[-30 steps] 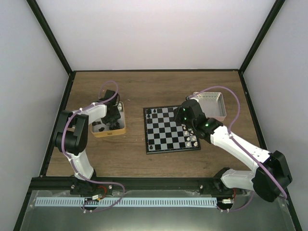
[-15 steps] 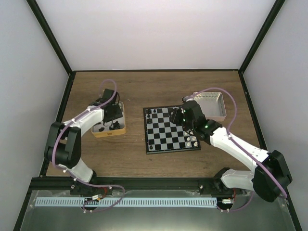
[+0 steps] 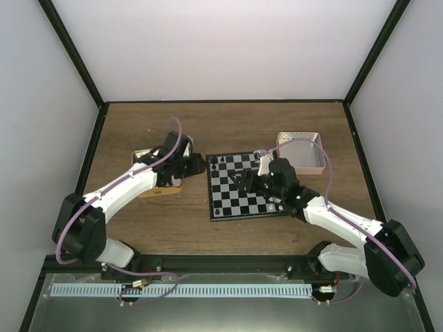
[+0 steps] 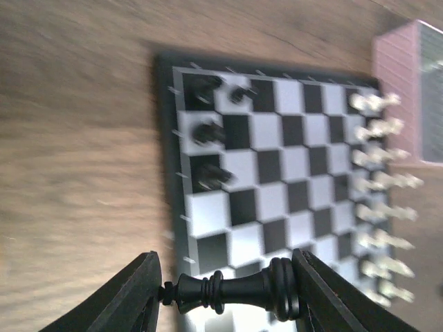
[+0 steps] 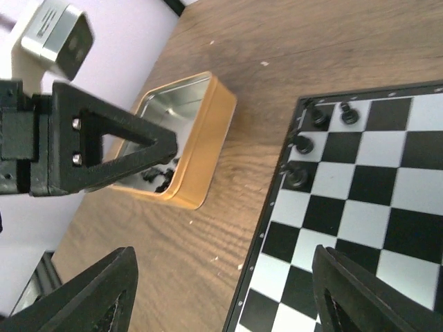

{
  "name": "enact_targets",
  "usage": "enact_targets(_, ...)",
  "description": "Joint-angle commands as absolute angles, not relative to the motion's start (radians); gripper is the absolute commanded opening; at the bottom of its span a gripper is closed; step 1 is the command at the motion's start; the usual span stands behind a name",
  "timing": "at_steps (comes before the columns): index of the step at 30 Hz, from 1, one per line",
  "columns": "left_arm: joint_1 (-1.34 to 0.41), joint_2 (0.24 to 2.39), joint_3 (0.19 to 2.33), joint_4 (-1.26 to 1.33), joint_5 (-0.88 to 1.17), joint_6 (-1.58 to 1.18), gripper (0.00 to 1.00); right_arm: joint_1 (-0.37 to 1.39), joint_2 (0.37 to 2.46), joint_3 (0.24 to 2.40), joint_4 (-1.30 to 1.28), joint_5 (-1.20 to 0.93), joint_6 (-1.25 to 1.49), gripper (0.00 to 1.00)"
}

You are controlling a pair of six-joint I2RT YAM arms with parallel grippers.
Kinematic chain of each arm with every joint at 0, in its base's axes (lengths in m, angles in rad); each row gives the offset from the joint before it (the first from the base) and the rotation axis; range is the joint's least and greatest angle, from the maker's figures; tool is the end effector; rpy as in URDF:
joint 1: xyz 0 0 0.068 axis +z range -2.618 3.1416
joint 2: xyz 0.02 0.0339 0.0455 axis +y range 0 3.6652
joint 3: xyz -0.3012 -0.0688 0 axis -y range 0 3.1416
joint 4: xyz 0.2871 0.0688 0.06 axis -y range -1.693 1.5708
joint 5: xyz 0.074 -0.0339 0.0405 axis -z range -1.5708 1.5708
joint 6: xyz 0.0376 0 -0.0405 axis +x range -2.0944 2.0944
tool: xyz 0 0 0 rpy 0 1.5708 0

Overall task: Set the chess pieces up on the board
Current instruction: Place the chess piece on the chessboard.

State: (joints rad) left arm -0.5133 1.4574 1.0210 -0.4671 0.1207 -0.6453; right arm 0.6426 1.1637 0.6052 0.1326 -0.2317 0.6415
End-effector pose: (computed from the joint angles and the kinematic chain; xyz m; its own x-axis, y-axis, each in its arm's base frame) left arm 0.2943 -0.1711 0.2583 -0.8789 -0.1899 -0.4375 0.0298 0.8937 -0.4478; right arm 0.2164 0.1727 0.2431 -0.7142 0.1929 -0.6729 -0.4035 0.6720 0.6210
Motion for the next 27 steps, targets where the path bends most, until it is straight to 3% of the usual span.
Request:
enact_targets(1,-0.57,1.43,0.992,-0.374,0.334,-0.854,0.52,0.648,1.123,0.541,0.366,-0.371,0.591,0.71)
enact_targets(10,-0.597,1.35,0.931,-0.224,0.547,-1.19,0.51,0.687,1.144,0.5,0.503,-0.375,0.514,0.66)
enact_targets(19,-0.6,1.268,0.898,-0.177,0.586,-1.404,0.51,0.727,1.17,0.505,0.608,-0.445,0.503,0.63)
enact_targets(27,-0.61,1.248,0.895,-0.18,0.578,-1.441,0.51,0.736,1.244,0.544,0.651,-0.403,0.567,0.48)
